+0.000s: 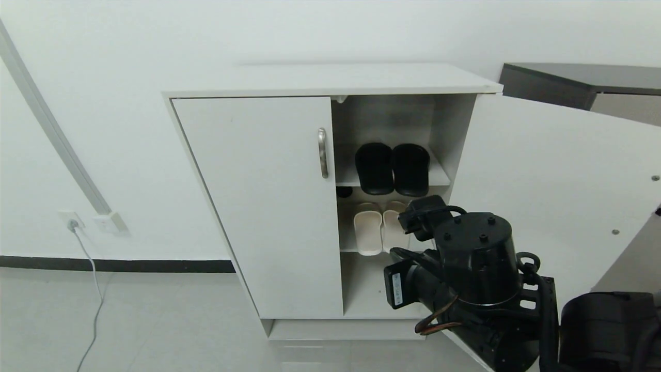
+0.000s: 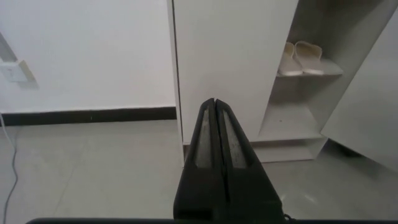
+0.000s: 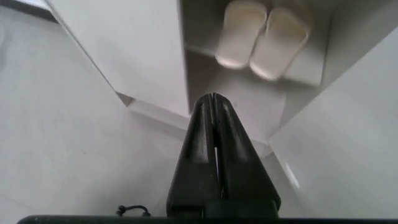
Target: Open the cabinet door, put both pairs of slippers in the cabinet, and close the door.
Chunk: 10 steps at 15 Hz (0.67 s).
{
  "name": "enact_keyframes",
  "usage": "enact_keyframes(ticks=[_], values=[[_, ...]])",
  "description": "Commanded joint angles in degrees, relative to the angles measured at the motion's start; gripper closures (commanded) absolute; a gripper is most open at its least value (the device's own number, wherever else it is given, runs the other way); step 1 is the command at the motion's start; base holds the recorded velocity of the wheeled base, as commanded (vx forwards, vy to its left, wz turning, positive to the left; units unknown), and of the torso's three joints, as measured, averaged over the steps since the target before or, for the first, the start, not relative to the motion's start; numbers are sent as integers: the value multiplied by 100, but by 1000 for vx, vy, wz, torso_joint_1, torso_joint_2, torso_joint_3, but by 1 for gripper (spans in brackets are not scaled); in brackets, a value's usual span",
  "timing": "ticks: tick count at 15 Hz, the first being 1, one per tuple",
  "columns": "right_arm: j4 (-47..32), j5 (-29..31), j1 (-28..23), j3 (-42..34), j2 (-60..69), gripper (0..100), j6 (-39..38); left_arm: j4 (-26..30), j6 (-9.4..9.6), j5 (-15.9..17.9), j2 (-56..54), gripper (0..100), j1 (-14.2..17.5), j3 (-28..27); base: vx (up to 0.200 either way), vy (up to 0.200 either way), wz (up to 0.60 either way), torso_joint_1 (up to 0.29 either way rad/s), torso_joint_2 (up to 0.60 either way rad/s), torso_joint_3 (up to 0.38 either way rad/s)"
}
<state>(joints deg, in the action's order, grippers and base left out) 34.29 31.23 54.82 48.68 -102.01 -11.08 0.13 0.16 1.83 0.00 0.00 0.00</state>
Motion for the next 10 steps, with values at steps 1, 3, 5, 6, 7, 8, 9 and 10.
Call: enact_keyframes(ticks=[1,3,5,6,7,8,9,10], values=[[-10,6,-24,1,-12,100,1,4,2,2,0,100,0,0,0,0,0,22,-530,-359],[-10,-3,-59,-7,-21,100,1,-5,2,2,0,100,0,0,0,0,0,83,-481,-366],[-10,-3,-59,-16,-29,100,-8,4,-7,2,0,100,0,0,0,0,0,119,-464,-352],[-10,-3,-59,-16,-29,100,-8,4,2,2,0,100,0,-9,0,0,0,129,-466,-330],[-10,-3,-59,-16,-29,100,-8,4,2,2,0,100,0,0,0,0,0,115,-466,-325],[-1,-3,-59,-16,-29,100,-8,4,-7,2,0,100,0,0,0,0,0,144,-471,-330],[-1,-3,-59,-16,-21,100,-8,4,2,-7,0,100,0,0,0,0,0,154,-466,-325],[-1,-3,-59,-16,-21,100,-8,4,2,-7,0,100,0,0,0,0,0,163,-481,-330]])
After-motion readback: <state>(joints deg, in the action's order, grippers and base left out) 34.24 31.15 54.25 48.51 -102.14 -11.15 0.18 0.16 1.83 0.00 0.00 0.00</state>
